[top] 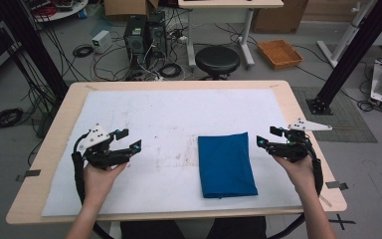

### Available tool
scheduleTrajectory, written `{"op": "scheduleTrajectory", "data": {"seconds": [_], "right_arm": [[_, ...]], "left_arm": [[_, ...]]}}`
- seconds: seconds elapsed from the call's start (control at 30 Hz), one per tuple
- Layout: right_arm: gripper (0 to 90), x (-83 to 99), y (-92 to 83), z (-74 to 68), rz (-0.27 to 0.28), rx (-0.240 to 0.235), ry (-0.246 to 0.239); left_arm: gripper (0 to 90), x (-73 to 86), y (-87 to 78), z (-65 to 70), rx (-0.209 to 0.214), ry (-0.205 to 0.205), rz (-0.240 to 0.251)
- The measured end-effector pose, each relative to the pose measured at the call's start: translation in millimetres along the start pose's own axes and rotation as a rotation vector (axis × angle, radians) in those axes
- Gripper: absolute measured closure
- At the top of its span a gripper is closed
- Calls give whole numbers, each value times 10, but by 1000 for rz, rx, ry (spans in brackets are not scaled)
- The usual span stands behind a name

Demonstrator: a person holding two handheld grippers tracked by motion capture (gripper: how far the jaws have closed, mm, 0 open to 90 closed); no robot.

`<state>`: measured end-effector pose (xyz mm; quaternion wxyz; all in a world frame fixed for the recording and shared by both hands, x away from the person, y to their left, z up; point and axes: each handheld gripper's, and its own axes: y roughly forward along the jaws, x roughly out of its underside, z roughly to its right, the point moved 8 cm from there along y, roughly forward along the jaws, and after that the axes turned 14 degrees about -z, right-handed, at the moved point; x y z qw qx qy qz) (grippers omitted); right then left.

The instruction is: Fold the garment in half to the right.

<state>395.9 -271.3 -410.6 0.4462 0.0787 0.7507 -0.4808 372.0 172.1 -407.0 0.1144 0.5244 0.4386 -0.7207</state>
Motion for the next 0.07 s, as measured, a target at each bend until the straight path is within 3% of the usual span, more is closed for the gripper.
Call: {"op": "scheduleTrajectory", "data": {"seconds": [0.07], "right_arm": [[263,1,-4,9,2,-2,1]], "left_arm": [[335,2,4,1,-2,2,-1]]}}
